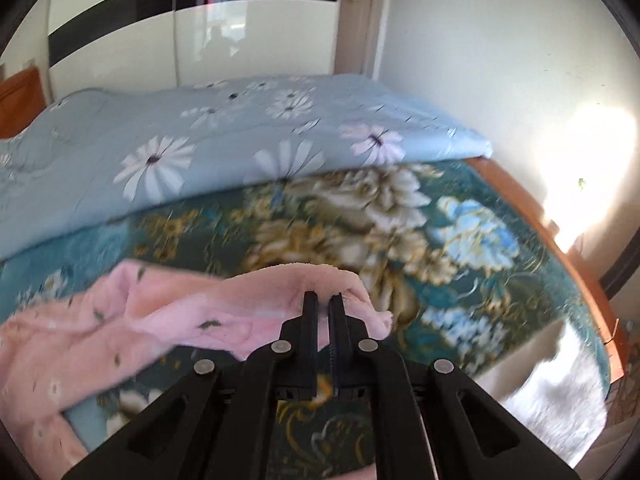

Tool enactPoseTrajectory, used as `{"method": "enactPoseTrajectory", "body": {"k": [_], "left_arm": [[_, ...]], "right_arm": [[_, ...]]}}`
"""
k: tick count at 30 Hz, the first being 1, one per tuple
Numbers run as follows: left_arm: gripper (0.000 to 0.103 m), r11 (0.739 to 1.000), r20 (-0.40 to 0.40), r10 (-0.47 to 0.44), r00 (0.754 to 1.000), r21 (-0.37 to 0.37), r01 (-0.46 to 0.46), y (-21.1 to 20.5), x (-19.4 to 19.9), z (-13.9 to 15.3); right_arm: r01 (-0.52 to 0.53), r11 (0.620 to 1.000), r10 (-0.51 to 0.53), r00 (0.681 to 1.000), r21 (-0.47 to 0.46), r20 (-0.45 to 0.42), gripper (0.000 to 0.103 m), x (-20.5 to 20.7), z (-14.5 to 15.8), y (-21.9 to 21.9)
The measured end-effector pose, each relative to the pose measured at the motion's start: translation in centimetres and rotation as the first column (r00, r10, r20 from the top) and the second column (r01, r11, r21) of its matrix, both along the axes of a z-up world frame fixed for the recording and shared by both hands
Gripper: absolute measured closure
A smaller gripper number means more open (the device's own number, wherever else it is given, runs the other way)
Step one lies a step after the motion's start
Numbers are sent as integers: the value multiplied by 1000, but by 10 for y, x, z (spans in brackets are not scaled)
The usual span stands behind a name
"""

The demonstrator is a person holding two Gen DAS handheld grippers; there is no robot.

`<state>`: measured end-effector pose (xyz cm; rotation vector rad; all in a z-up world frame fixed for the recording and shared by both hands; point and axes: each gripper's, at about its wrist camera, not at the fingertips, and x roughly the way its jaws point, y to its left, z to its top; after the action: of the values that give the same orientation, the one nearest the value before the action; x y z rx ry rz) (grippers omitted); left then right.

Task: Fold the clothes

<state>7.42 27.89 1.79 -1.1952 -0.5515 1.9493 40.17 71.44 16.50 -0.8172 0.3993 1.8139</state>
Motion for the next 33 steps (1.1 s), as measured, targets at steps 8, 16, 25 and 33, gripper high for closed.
{"method": "enactPoseTrajectory", "body": {"k": [8, 16, 25, 33], "left_arm": [[38, 997, 28, 70, 997, 30, -71, -21, -17, -7], [35, 994, -6, 106, 994, 11, -106, -31, -17, -5], [35, 996, 1, 92, 996, 11, -92, -33, -15, -10], [34, 995, 41, 98, 994, 8, -98, -42, -23, -19]], "right_arm": [[321, 944, -303, 935, 79, -186, 97, -16, 34, 85], [143, 989, -147, 966, -31, -211, 60, -17, -34, 67], [-301, 842, 72, 886, -449, -458, 59, -70, -116, -7], [-293, 761, -34, 872, -578, -488, 65, -131, -147, -10]]}}
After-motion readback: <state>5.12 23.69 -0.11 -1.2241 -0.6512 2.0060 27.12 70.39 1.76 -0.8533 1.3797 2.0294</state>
